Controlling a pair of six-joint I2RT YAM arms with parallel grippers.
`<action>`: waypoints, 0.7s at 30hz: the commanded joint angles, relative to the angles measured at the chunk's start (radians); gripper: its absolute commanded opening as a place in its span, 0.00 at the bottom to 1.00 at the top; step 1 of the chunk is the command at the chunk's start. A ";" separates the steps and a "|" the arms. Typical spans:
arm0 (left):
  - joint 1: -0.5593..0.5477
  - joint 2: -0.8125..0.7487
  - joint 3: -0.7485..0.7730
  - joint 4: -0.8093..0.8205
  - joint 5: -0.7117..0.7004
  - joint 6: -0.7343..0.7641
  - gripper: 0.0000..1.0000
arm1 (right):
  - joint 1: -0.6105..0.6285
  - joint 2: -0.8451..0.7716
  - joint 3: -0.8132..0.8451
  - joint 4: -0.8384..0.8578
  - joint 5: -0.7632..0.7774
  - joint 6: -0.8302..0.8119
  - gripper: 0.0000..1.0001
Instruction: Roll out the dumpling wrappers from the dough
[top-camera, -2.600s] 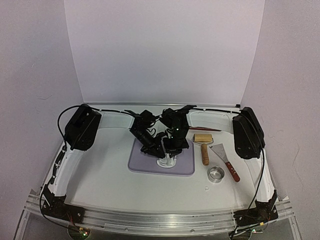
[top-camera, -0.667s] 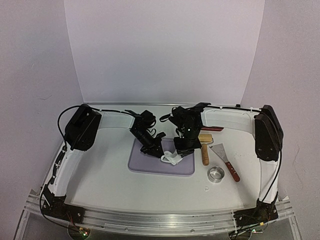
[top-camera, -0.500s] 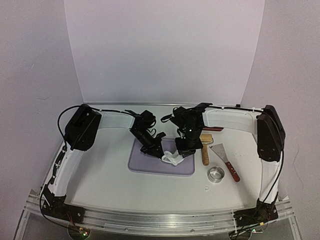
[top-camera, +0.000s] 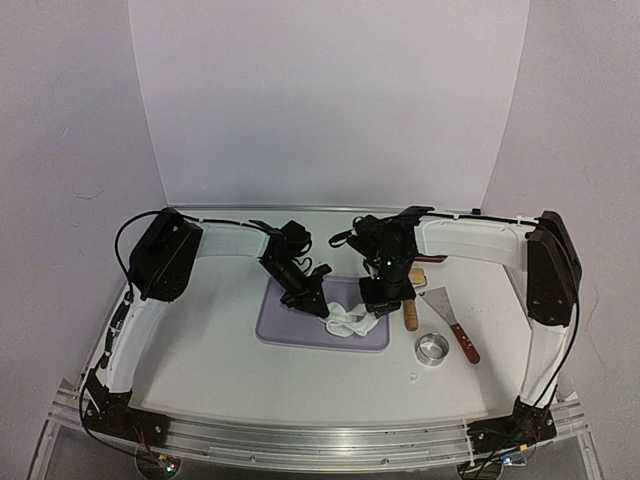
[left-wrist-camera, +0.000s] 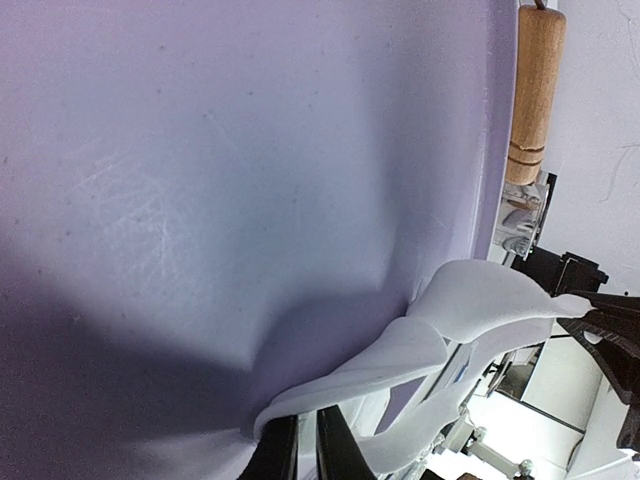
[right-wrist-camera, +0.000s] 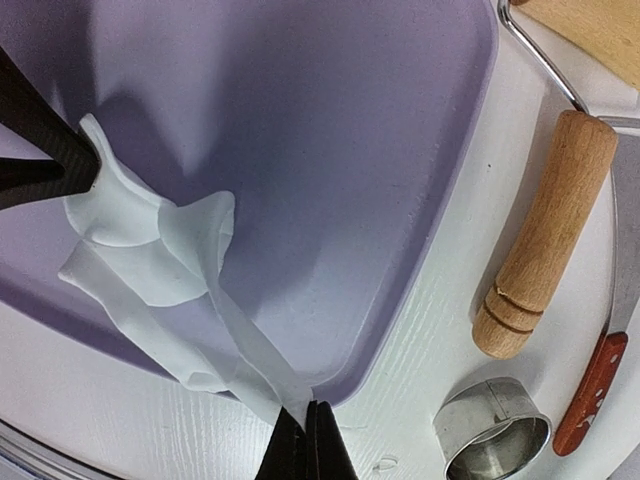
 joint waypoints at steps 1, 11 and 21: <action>0.001 -0.021 -0.028 -0.041 -0.077 0.016 0.09 | 0.004 -0.062 -0.015 -0.033 0.035 0.012 0.00; 0.000 -0.031 -0.049 -0.034 -0.079 0.021 0.09 | 0.004 -0.118 -0.060 -0.063 0.046 0.032 0.00; 0.001 -0.037 -0.059 -0.034 -0.080 0.028 0.09 | 0.004 -0.167 -0.098 -0.099 0.049 0.042 0.00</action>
